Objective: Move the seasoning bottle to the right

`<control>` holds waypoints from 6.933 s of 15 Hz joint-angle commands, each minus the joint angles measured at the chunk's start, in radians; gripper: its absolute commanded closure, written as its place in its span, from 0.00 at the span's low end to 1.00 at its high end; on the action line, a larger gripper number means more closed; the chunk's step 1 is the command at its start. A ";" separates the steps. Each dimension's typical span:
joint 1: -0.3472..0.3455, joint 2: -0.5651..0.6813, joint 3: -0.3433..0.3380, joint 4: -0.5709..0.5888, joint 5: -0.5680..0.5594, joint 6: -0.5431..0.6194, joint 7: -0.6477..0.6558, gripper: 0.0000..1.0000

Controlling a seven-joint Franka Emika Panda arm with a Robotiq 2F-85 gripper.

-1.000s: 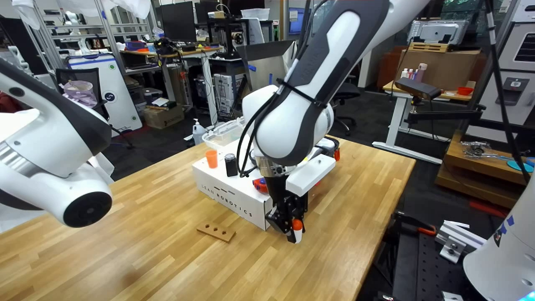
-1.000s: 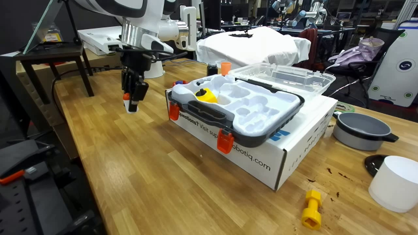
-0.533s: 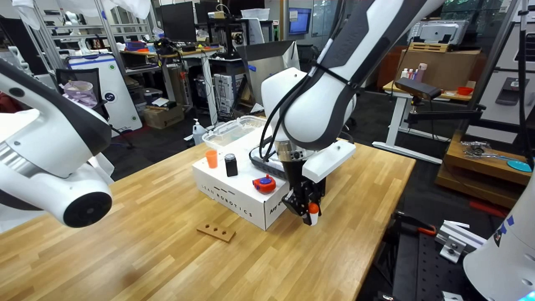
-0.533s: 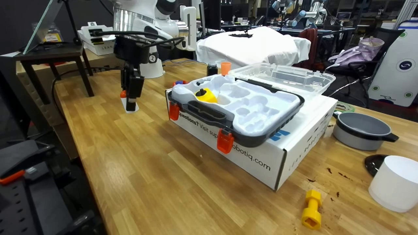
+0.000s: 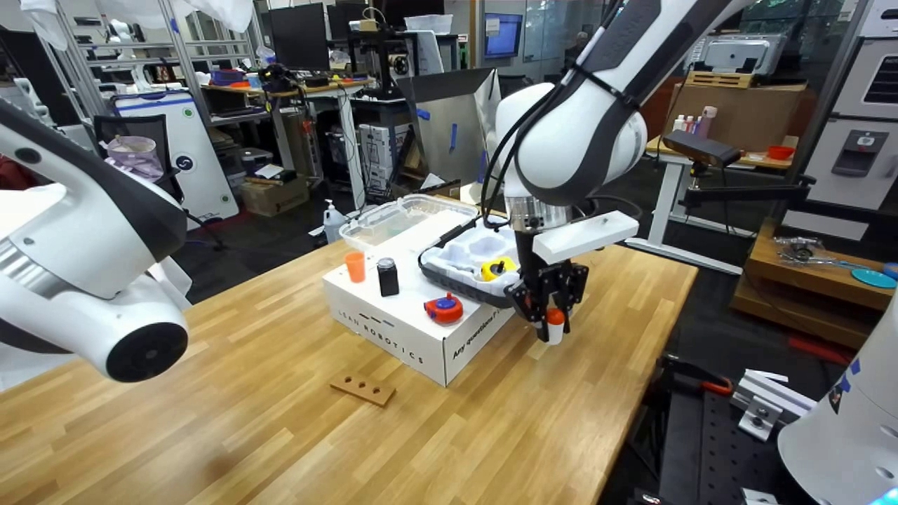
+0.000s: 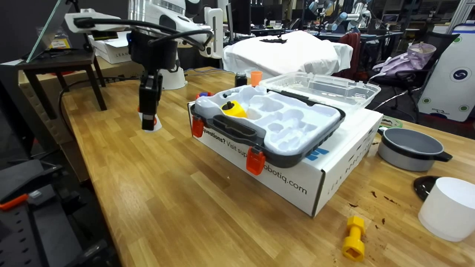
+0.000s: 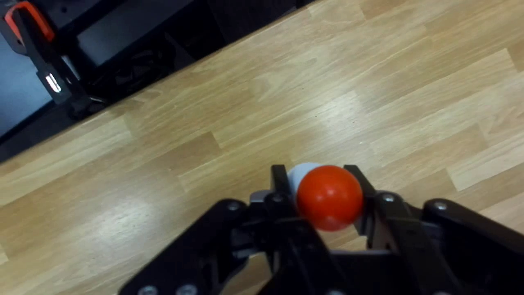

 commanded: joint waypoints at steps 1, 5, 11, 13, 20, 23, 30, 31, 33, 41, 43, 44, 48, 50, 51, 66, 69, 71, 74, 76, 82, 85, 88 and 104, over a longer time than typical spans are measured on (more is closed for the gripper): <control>-0.053 -0.047 -0.027 -0.047 0.071 0.011 0.044 0.88; -0.114 -0.079 -0.076 -0.077 0.112 0.007 0.085 0.88; -0.129 -0.067 -0.079 -0.069 0.096 -0.002 0.087 0.63; -0.129 -0.067 -0.079 -0.069 0.096 -0.002 0.089 0.63; -0.136 -0.026 -0.089 -0.024 0.124 -0.001 0.079 0.88; -0.171 0.015 -0.127 0.041 0.155 0.003 0.100 0.88; -0.270 0.060 -0.242 0.136 0.174 -0.010 0.175 0.88; -0.278 0.058 -0.253 0.135 0.166 -0.013 0.192 0.88; -0.290 0.059 -0.272 0.136 0.149 -0.007 0.228 0.88; -0.327 0.056 -0.315 0.135 0.142 0.003 0.331 0.63; -0.331 0.056 -0.317 0.142 0.148 0.003 0.342 0.63; -0.331 0.057 -0.317 0.143 0.148 0.003 0.346 0.63; -0.331 0.057 -0.316 0.143 0.148 0.003 0.350 0.63; -0.331 0.057 -0.316 0.143 0.148 0.003 0.350 0.88; -0.330 0.070 -0.313 0.159 0.160 -0.002 0.352 0.88; -0.480 0.515 -0.320 0.732 0.409 -0.071 0.476 0.88; -0.508 0.559 -0.311 0.799 0.407 -0.085 0.510 0.88; -0.517 0.580 -0.307 0.836 0.404 -0.102 0.527 0.88; -0.499 0.567 -0.314 0.798 0.379 -0.057 0.520 0.63; -0.499 0.568 -0.314 0.797 0.379 -0.057 0.520 0.63; -0.499 0.601 -0.299 0.817 0.382 -0.073 0.520 0.88; -0.505 0.652 -0.272 0.853 0.392 -0.106 0.524 0.88; -0.506 0.720 -0.263 0.924 0.383 -0.116 0.550 0.88; -0.594 0.900 -0.244 1.177 0.389 -0.254 0.594 0.88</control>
